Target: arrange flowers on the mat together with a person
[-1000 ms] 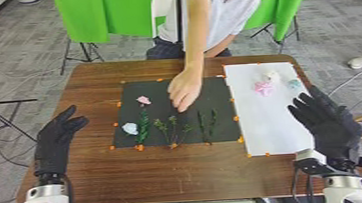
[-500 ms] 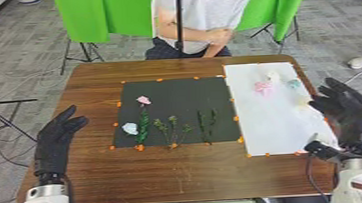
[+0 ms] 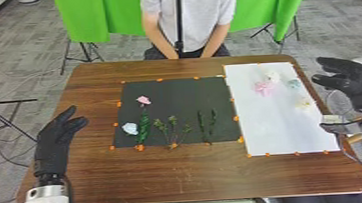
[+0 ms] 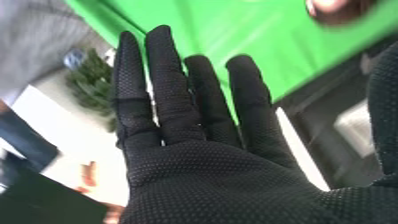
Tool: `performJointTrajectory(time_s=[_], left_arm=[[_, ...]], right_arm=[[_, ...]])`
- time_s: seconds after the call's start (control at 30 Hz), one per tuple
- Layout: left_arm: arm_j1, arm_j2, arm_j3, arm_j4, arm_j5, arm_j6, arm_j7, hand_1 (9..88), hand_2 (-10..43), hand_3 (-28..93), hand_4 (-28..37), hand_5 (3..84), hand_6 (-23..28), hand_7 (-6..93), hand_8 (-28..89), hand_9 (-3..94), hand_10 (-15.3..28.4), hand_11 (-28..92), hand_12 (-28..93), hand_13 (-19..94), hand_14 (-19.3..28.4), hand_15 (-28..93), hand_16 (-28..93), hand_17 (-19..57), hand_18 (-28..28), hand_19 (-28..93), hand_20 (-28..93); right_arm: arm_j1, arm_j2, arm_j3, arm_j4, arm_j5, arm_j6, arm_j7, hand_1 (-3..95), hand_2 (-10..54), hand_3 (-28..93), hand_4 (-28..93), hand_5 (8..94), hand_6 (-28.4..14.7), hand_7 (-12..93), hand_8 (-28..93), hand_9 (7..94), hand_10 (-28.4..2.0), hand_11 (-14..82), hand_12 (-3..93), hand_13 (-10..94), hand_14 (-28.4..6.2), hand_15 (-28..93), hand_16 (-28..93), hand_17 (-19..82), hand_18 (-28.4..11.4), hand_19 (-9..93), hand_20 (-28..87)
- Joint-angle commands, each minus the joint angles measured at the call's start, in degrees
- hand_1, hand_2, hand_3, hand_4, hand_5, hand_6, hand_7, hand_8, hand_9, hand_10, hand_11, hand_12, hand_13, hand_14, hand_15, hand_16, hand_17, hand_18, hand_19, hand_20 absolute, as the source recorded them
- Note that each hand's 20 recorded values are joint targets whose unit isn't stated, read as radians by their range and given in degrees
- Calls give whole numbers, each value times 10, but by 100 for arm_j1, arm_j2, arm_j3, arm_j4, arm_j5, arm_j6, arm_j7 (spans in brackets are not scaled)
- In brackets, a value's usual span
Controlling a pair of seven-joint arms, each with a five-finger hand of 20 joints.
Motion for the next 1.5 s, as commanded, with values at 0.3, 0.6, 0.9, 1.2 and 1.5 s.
performJointTrajectory(time_s=[0.3,0.6,0.9,1.2,1.5], left_arm=[[87,-19,-9,-17,-26,-16,-35,219,-7,690,-222,496,26,125,-50,510,152,218,168,395,185,250,36,80,126,72,193],[57,15,-9,-3,-35,-12,-66,219,-8,692,-221,496,26,123,-50,512,152,218,168,394,186,250,36,80,126,72,193],[48,38,-8,-5,-42,-47,-80,220,-7,690,-221,495,26,124,-50,511,153,218,169,394,186,250,36,80,126,72,192],[29,31,-11,7,-48,-40,-65,220,-6,689,-221,496,26,125,-50,511,152,217,168,394,186,251,36,80,126,72,192],[83,-2,-25,-20,-49,-15,-37,220,-6,688,-222,496,26,125,-50,511,153,219,169,393,187,251,36,80,126,73,192]], right_arm=[[1224,1101,-1526,1318,-3465,-2093,1131,193,-95,663,-188,343,-26,41,-52,371,-183,36,142,541,-170,164,205,272,-212,470,389],[1309,1061,-1963,1847,-3539,-1598,1273,225,-95,672,-217,331,-18,55,-54,423,-190,49,164,628,-149,233,220,308,-208,551,404],[1192,1054,-2418,2136,-3679,-518,1343,308,-95,669,-246,376,7,97,-70,557,-171,83,167,802,-85,320,216,433,-190,710,424],[1171,1138,-2834,2422,-3659,698,1375,503,-95,628,-267,660,50,197,-34,797,-104,146,203,929,-18,369,268,537,-149,846,358],[1303,1174,-2595,2090,-3284,1075,1606,631,-95,544,-251,822,43,203,50,937,-68,116,315,937,7,528,199,605,-137,923,311]])
